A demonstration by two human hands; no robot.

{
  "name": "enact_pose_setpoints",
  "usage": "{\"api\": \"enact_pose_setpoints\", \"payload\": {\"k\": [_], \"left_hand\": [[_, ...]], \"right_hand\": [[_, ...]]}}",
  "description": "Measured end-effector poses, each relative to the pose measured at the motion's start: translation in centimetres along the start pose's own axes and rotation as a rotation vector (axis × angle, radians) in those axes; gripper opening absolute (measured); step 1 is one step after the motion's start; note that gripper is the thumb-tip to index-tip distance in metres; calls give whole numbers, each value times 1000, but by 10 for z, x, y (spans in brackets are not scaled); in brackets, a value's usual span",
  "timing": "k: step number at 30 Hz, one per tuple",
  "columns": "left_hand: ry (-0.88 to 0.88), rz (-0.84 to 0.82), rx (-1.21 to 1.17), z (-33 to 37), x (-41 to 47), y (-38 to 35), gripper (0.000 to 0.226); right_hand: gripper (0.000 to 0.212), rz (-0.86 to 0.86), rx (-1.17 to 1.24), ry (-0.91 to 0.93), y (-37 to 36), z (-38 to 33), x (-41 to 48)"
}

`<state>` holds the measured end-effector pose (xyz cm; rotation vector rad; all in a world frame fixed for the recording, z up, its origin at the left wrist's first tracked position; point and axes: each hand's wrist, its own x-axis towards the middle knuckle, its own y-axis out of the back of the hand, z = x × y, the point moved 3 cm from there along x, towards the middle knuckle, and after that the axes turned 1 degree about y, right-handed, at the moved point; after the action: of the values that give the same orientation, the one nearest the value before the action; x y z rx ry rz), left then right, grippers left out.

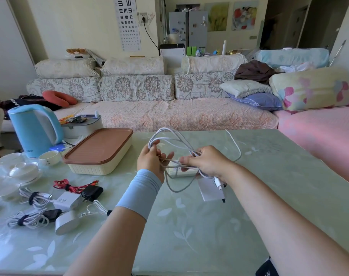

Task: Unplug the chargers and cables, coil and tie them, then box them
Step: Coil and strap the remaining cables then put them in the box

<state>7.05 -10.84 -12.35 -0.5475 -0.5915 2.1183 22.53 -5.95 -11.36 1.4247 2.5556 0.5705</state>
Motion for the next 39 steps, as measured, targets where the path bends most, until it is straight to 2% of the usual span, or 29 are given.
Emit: {"api": "enact_pose_setpoints", "payload": {"k": [2,4,6,8,10,13,15,18,21,23,25,28,30,34,37,39], "left_hand": [[94,26,-39,5,0,4,30],[97,53,52,10,-1,10,28],[73,8,151,13,-6,10,24],[72,-78,233,15,-9,6,20],[81,-117,359,18,-8,8,18],[204,-251,514,16,-9,10,18],[288,-369,471,13,-15,8,20],[269,-440,341,9,-23,-3,20],[157,-368,188,2,-25,-10,20],[81,-328,90,1,-25,-11,20],[30,-287,56,4,-24,-9,20],[-4,-187,39,12,-20,-5,21],[-41,-110,50,16,-17,-3,21],[-157,74,97,24,-9,5,22],[-219,178,78,27,-8,10,23],[-291,244,58,30,-6,14,23]], "right_hand": [[32,-123,-50,-88,-5,7,-1],[33,-255,-152,-178,-6,13,-5],[33,-319,-174,-212,-4,16,-8],[28,-274,-107,-196,1,13,-7],[30,-147,-14,-153,11,9,-5],[33,-14,35,-104,21,8,-4],[36,-33,-21,-124,16,10,-5],[47,-213,3,-168,-3,12,-6],[60,-375,111,-186,-19,5,-7],[60,-494,12,-209,-29,2,-11],[49,-527,-122,-216,-33,-1,-15],[37,-399,-124,-207,-25,-5,-17],[29,-288,-89,-138,-19,-7,-15],[20,58,78,-37,-14,-7,-7],[20,232,147,-121,-9,-9,-3],[22,244,95,-200,-9,-9,-4]]}}
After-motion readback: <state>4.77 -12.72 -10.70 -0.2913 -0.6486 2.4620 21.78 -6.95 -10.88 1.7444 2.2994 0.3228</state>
